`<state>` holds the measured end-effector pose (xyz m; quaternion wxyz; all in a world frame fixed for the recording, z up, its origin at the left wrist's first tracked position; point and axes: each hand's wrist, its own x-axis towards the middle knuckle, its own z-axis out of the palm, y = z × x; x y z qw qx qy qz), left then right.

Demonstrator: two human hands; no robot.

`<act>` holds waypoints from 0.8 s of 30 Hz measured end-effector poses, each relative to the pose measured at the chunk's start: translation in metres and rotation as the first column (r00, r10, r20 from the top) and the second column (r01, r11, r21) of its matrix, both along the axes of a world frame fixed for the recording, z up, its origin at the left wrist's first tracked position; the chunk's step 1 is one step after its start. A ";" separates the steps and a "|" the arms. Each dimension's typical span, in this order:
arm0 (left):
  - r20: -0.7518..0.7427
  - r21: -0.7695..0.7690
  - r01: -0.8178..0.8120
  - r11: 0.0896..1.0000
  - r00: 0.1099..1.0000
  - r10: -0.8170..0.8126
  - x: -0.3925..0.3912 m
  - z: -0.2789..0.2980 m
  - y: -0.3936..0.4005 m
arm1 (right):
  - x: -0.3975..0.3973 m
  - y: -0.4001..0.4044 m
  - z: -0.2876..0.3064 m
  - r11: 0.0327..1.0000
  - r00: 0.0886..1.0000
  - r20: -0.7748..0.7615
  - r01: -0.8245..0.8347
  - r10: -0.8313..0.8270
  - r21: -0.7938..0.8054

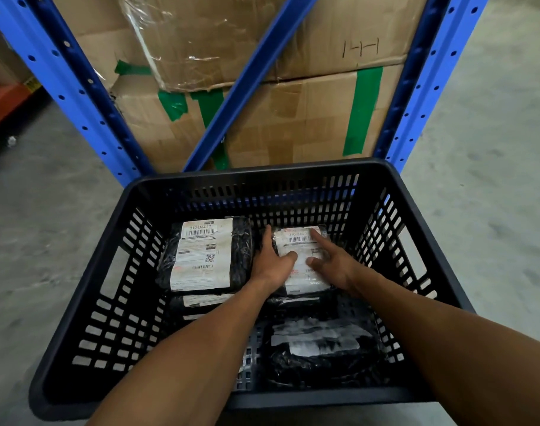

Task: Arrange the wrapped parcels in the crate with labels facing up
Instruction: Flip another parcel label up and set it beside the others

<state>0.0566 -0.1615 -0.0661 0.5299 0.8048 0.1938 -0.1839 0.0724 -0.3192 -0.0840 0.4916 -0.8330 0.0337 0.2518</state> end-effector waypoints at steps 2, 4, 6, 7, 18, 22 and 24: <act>0.005 0.029 0.007 1.000 1.000 -0.007 0.001 -0.001 0.001 | 0.002 0.000 -0.002 0.999 1.000 -0.008 -0.025 0.025 -0.035; 0.011 0.032 -0.001 0.999 1.000 0.001 0.001 -0.002 0.004 | 0.004 0.002 -0.002 0.999 0.999 -0.031 -0.035 0.034 -0.041; 0.019 0.023 -0.007 1.000 1.000 0.007 0.001 -0.002 0.007 | 0.005 0.006 -0.003 0.998 0.998 -0.051 -0.044 0.042 -0.035; 0.017 0.019 -0.001 1.000 1.000 0.000 0.001 -0.003 0.008 | 0.006 0.007 -0.005 0.998 0.998 -0.054 -0.039 0.037 -0.039; -0.014 0.076 -0.010 0.997 1.000 0.011 0.004 -0.006 -0.001 | 0.005 0.007 -0.001 0.991 0.996 -0.063 -0.072 0.065 -0.116; -0.102 0.302 0.124 0.945 0.990 -0.097 0.000 0.004 -0.012 | 0.002 0.002 0.009 0.927 0.985 -0.099 -0.165 0.139 -0.337; -0.180 0.350 0.275 0.895 0.958 -0.224 -0.007 0.016 -0.009 | -0.002 -0.001 0.021 0.876 0.974 -0.114 -0.226 0.196 -0.426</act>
